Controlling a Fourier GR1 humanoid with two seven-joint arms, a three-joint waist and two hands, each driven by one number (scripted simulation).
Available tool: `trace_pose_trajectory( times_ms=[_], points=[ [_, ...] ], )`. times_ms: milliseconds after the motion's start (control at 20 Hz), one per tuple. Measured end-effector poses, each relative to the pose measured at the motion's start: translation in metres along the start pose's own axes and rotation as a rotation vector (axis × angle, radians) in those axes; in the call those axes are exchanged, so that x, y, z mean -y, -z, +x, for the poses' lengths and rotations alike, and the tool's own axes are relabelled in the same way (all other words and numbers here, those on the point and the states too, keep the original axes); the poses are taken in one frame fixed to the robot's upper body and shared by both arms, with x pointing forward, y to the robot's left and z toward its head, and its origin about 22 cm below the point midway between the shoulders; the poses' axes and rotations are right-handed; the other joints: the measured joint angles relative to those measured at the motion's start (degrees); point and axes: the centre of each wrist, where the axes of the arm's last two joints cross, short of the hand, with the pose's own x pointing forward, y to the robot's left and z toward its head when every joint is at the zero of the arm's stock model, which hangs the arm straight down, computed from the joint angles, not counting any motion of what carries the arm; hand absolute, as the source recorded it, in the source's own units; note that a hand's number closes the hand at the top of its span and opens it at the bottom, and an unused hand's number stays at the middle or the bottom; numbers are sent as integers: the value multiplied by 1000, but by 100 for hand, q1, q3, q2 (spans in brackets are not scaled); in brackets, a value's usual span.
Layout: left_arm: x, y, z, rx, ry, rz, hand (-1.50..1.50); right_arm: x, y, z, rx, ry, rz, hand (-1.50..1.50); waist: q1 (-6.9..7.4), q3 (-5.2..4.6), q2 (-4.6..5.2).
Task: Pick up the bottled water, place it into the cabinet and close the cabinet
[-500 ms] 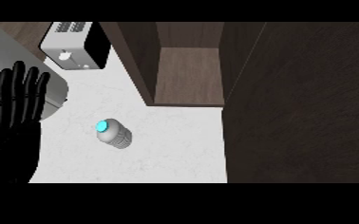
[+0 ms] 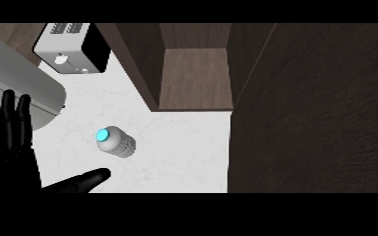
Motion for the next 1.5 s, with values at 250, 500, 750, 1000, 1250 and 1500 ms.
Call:
trace_pose_trajectory(
  times_ms=[250,500,750,1000,1250,1500],
  points=[
    [25,-22,19,-44,-81,83,-150,-15,-11,26,-31,55,51,-150,-5,0,15],
    [52,-41,41,-67,-111,108,-150,-23,-14,46,-41,70,61,-150,8,4,26],
    [71,-53,46,-116,-111,109,-150,-31,-14,54,-64,78,68,-150,13,4,28],
    [79,-63,49,-153,-88,99,-150,-37,-10,59,-73,95,66,-150,30,3,26],
    [82,-67,51,-163,-59,100,-150,-39,-8,64,-88,99,62,-150,23,3,25],
    [83,-57,52,-146,-44,134,-150,-45,-6,67,-103,123,66,-150,-2,0,30]
  ],
)
